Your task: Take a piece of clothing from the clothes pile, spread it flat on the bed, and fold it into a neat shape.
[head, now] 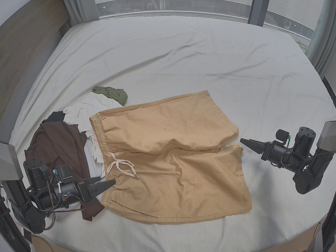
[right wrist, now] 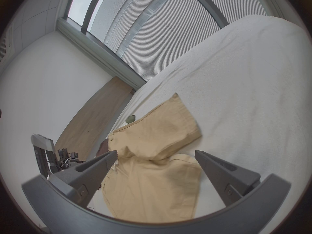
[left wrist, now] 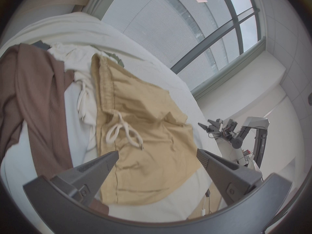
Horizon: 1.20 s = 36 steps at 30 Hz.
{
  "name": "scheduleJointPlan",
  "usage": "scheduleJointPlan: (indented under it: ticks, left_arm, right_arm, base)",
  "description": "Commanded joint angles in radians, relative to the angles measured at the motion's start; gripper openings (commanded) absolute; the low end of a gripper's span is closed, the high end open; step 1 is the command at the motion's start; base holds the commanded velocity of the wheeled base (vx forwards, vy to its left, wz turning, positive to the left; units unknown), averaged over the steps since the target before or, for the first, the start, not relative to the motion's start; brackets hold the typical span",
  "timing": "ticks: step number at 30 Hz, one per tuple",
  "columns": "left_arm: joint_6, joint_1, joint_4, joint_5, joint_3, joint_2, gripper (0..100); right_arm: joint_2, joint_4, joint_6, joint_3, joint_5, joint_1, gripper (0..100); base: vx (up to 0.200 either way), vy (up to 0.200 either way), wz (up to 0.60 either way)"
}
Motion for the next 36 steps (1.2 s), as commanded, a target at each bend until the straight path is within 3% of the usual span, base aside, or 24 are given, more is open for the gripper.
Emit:
scheduleJointPlan:
  ticks: [1, 17, 29, 33, 36]
  left_arm:
    - [0.003, 0.005, 0.0, 0.003, 0.041, 0.073, 100]
    - [0.018, 0.015, 0.0, 0.02, 0.0, 0.241, 100]
    - [0.13, 0.212, 0.008, 0.043, 0.041, 0.241, 100]
    - [0.13, 0.209, 0.008, 0.038, 0.041, 0.241, 100]
    - [0.127, 0.152, 0.003, 0.029, 0.041, 0.243, 100]
  right_arm:
    - [-0.032, -0.001, -0.013, 0.01, -0.001, 0.028, 100]
    - [-0.035, -0.012, -0.013, 0.003, -0.001, 0.017, 100]
    - [-0.037, -0.013, -0.013, 0.001, -0.001, 0.025, 100]
    - [-0.037, -0.013, -0.013, 0.001, -0.001, 0.026, 100]
    - [-0.037, -0.013, -0.013, 0.001, -0.001, 0.026, 100]
  base:
    - [0.0, 0.0, 0.0]
    - [0.0, 0.0, 0.0]
    - [0.0, 0.0, 0.0]
    - [0.0, 0.0, 0.0]
    - [0.0, 0.0, 0.0]
